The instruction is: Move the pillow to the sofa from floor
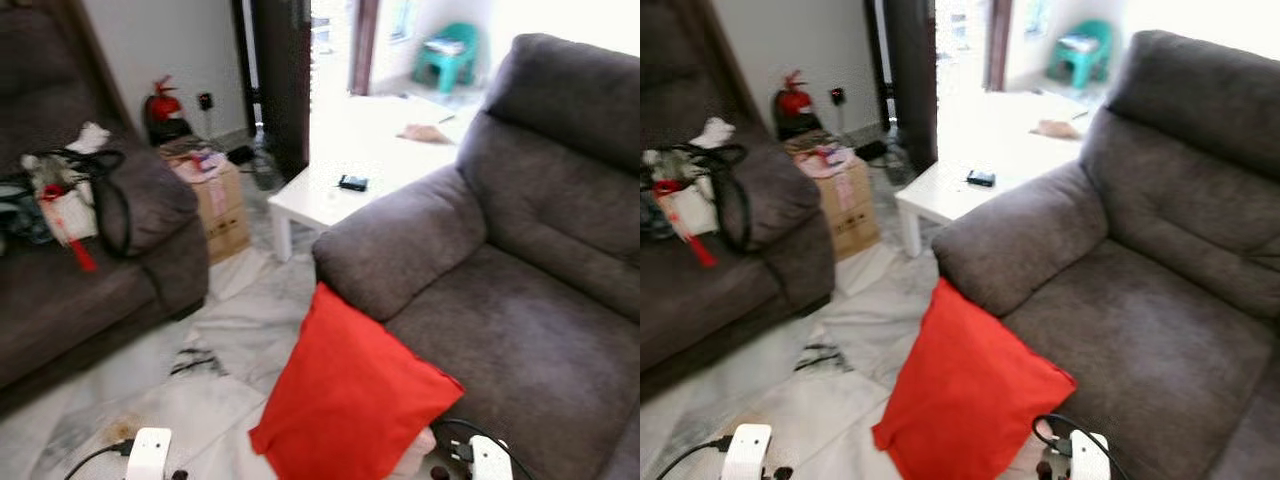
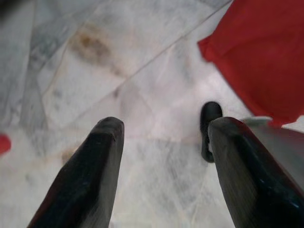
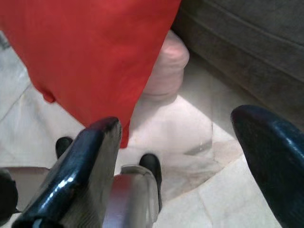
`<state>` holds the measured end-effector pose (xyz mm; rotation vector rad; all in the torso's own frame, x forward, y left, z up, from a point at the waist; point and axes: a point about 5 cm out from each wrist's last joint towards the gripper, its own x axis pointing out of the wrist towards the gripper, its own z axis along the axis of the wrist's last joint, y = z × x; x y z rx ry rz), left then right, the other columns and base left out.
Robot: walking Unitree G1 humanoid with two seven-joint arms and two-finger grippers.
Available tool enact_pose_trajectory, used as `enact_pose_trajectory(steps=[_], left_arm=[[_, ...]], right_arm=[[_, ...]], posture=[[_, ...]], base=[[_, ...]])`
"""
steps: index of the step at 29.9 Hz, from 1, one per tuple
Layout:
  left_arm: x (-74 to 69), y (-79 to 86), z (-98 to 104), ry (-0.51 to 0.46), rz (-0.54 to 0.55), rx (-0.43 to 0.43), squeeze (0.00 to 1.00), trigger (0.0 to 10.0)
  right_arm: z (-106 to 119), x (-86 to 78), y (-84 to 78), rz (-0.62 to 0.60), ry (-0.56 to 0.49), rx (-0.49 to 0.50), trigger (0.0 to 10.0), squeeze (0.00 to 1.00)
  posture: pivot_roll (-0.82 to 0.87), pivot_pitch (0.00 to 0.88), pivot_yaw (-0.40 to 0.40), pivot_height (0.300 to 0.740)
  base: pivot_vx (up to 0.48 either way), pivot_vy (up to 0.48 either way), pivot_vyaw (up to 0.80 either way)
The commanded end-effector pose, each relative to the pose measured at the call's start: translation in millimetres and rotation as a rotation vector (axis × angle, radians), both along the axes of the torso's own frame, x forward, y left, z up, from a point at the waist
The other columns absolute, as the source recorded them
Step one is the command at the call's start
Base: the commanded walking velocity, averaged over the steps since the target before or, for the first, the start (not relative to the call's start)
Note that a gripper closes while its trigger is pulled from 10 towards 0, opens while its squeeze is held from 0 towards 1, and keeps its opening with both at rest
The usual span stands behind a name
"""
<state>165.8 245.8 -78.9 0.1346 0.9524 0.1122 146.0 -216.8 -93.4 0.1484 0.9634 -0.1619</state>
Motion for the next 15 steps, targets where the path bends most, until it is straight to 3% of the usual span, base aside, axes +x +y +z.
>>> enact_pose_trajectory(steps=[1,15], left_arm=[[1.6,1.9,1.1,0.001,-0.001,0.004,0.00,10.0],[2.6,2.1,1.7,-0.001,-0.014,0.017,0.00,10.0]], right_arm=[[0.1,2.4,3.6,-0.006,-0.004,0.014,10.0,0.00],[0.0,2.6,4.3,0.004,0.000,0.022,10.0,0.00]], posture=[[-0.04,0.009,-0.042,0.740],[-0.04,0.010,-0.044,0.740]], base=[[0.000,0.000,0.00],[0.000,0.000,0.00]])
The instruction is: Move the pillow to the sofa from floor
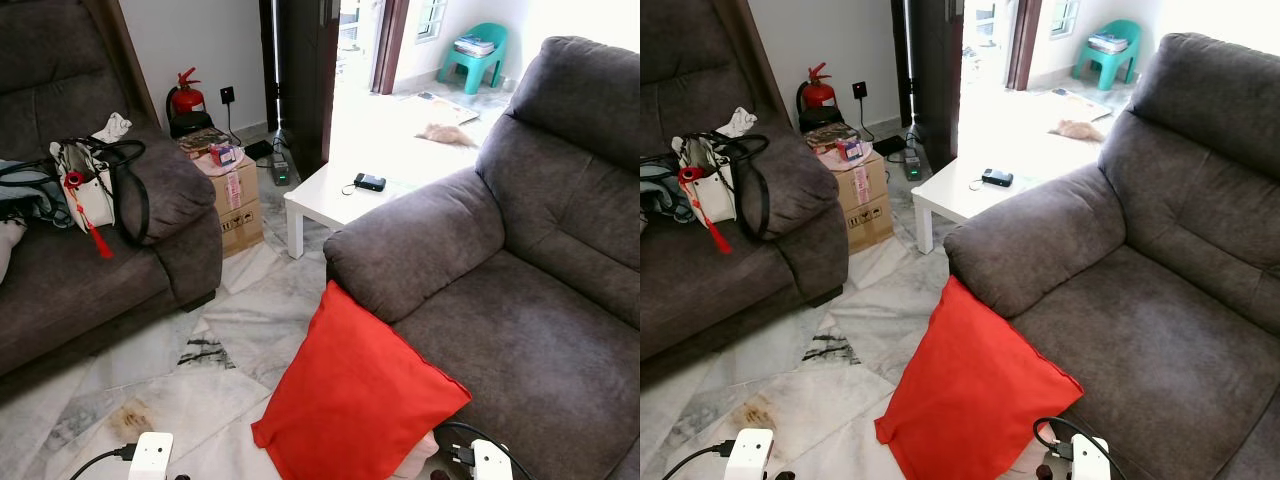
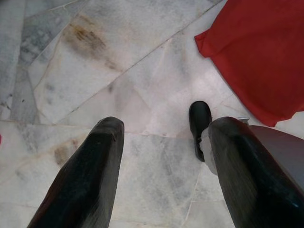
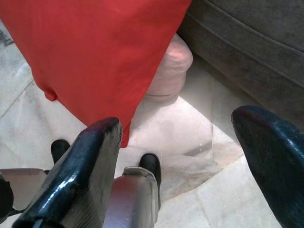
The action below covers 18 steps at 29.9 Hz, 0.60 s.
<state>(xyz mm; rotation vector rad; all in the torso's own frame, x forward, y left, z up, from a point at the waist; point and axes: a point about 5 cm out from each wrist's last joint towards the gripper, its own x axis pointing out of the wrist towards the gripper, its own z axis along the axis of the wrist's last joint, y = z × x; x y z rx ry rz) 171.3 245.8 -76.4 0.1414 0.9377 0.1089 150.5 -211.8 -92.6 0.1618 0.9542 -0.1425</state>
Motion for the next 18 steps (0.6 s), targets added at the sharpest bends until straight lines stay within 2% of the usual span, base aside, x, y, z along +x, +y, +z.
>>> enact_pose_trajectory(steps=[1,6,18], left_arm=[[-2.8,2.1,-0.7,0.013,-0.012,0.014,0.00,10.0],[-2.3,2.2,-0.4,0.013,-0.024,0.024,0.00,10.0],[-2.4,2.0,-0.6,0.013,-0.027,0.025,0.00,10.0]], right_arm=[[-0.8,-1.9,-0.7,-0.003,0.013,0.002,10.0,0.00],[-0.8,-1.9,-0.7,0.001,0.013,0.001,10.0,0.00],[-0.8,-2.1,-1.2,0.009,0.016,-0.004,10.0,0.00]], posture=[[-0.04,0.010,-0.044,0.740],[-0.04,0.009,-0.044,0.740],[-0.04,0.011,-0.045,0.740]], base=[[0.000,0.000,0.00],[0.000,-0.067,0.00],[0.000,-0.480,0.00]])
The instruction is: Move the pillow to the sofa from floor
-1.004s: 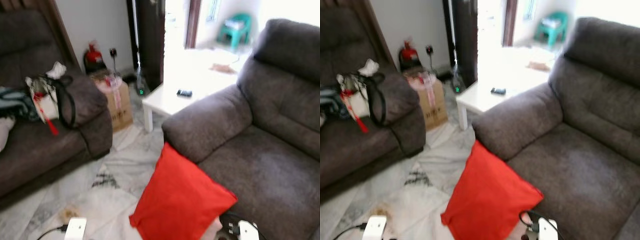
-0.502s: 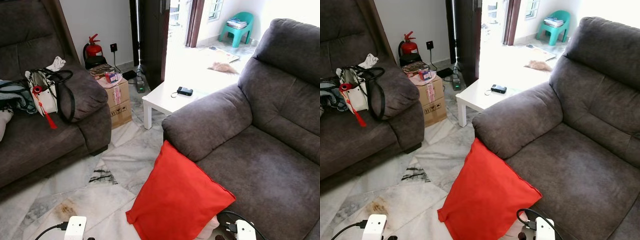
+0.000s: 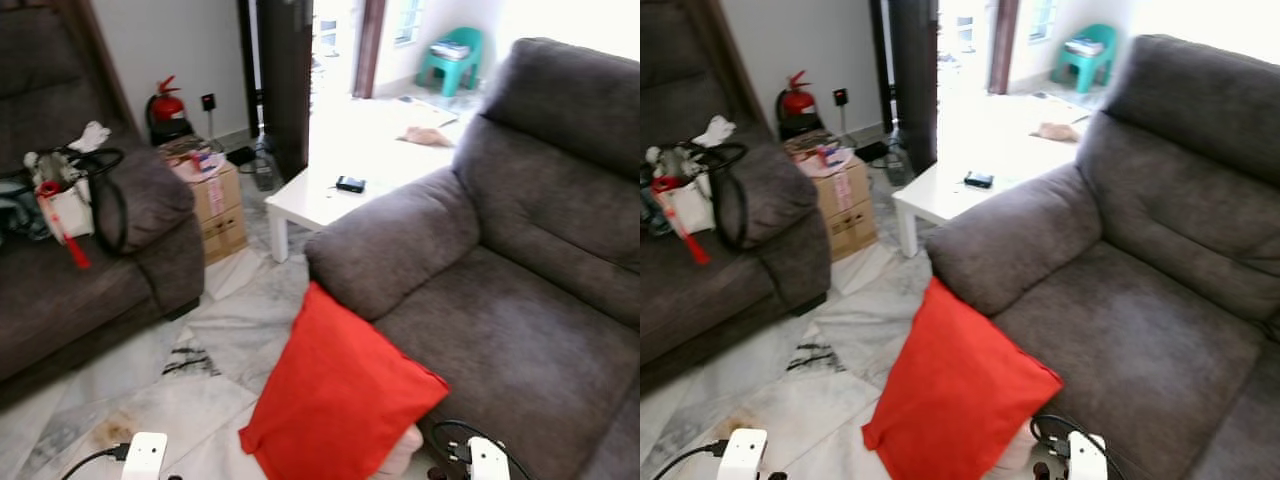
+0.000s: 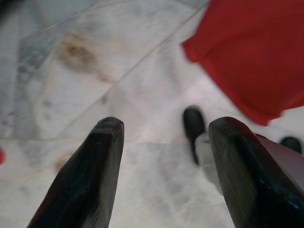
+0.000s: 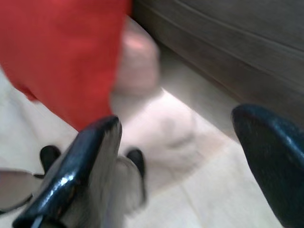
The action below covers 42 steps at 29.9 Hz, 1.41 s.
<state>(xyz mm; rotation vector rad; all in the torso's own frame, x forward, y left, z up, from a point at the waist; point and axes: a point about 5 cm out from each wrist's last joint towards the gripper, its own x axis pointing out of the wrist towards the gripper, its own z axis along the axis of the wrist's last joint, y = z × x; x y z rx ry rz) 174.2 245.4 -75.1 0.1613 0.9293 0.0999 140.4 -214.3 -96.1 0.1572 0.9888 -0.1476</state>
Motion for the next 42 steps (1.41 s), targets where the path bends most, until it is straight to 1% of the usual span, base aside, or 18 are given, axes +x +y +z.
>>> enact_pose_trajectory(steps=[1,3,5,15,29,35,42], left_arm=[[-5.3,2.4,-1.9,0.020,-0.009,0.012,0.00,10.0],[-5.4,2.4,-1.9,0.018,-0.005,0.011,0.00,10.0],[-5.7,2.5,-1.9,0.013,0.009,0.004,0.00,10.0],[-5.9,2.3,-2.0,0.013,0.008,0.002,0.00,10.0],[-5.8,2.3,-1.9,0.007,0.015,-0.006,0.00,10.0],[-6.2,3.1,-2.0,0.008,0.031,-0.005,0.00,10.0],[-6.3,3.3,-2.0,0.008,0.037,-0.006,0.00,10.0]], right_arm=[[2.7,8.0,1.4,0.009,-0.019,0.000,10.0,0.00],[2.6,7.9,1.4,0.009,-0.019,0.000,10.0,0.00],[2.6,7.8,1.4,0.009,-0.019,0.001,10.0,0.00],[2.9,8.1,1.3,0.021,-0.022,-0.003,10.0,0.00],[2.8,8.2,1.7,0.023,-0.022,-0.004,10.0,0.00],[2.5,7.9,2.5,-0.011,-0.026,0.016,10.0,0.00],[2.5,8.0,2.6,-0.013,-0.026,0.016,10.0,0.00]], posture=[[-0.04,0.012,-0.045,0.740],[-0.04,0.011,-0.045,0.740],[-0.04,0.011,-0.044,0.740],[-0.04,0.013,-0.045,0.740],[-0.04,0.002,-0.042,0.740],[-0.04,0.005,-0.041,0.740],[-0.04,0.008,-0.041,0.740]], base=[[0.000,-0.480,0.00],[0.000,-0.480,0.00],[0.000,0.000,0.00],[0.000,0.000,0.00],[0.000,0.000,0.75],[0.000,0.000,0.00],[0.000,0.000,0.00]])
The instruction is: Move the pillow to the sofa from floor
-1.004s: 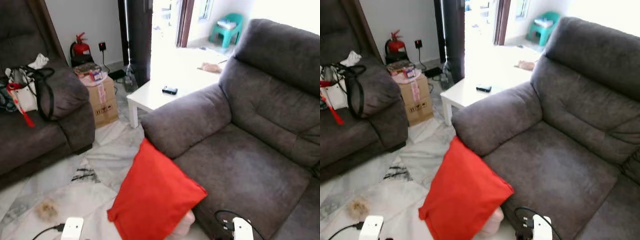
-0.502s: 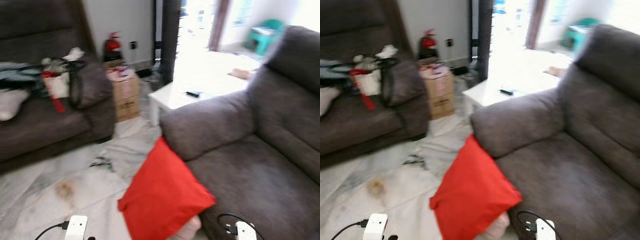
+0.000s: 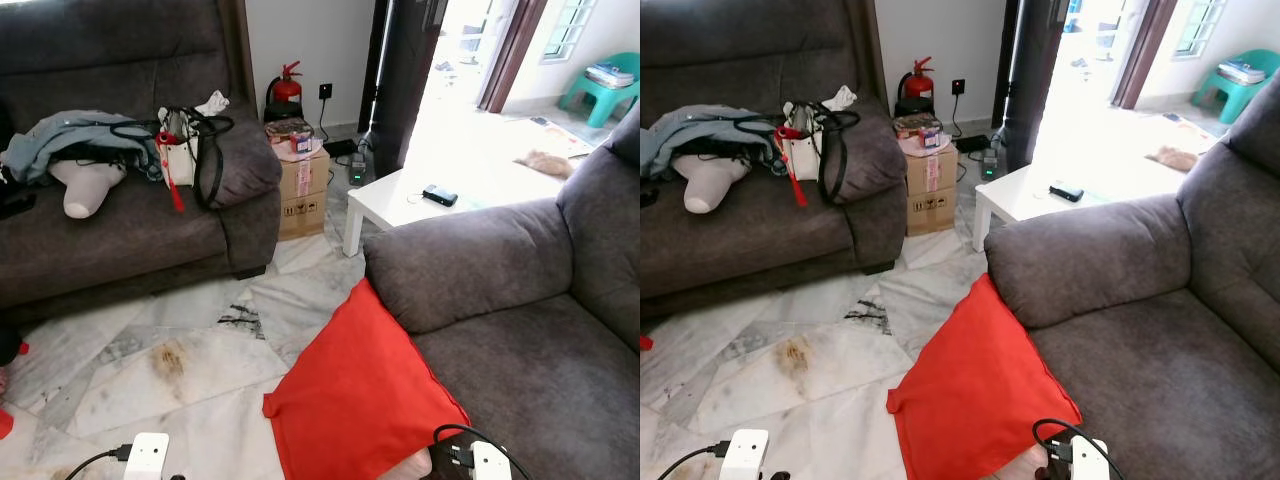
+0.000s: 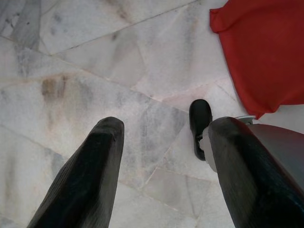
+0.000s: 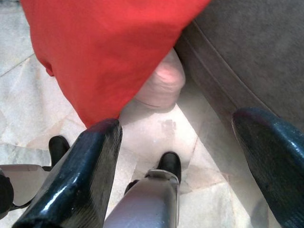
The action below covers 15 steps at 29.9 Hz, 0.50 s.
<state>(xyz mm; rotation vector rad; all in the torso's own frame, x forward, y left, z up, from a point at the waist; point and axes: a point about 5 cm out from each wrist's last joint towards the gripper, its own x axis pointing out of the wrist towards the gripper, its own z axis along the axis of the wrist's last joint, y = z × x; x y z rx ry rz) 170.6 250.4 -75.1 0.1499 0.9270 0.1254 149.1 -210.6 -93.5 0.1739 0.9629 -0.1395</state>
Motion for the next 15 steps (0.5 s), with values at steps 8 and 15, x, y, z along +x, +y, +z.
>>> enact_pose_trajectory(steps=[8,15], left_arm=[[-2.5,-2.0,-2.0,0.014,0.008,-0.006,0.00,10.0],[-2.5,-1.3,-1.8,0.015,0.008,-0.002,0.00,10.0]], right_arm=[[-0.1,-1.2,-2.7,-0.042,0.001,-0.007,10.0,0.00],[-0.6,-1.7,-1.8,-0.052,0.005,0.005,10.0,0.00]], posture=[[-0.04,0.011,-0.042,0.740],[-0.04,0.011,-0.038,0.740]], base=[[0.090,0.000,0.00],[0.000,0.000,-0.23]])
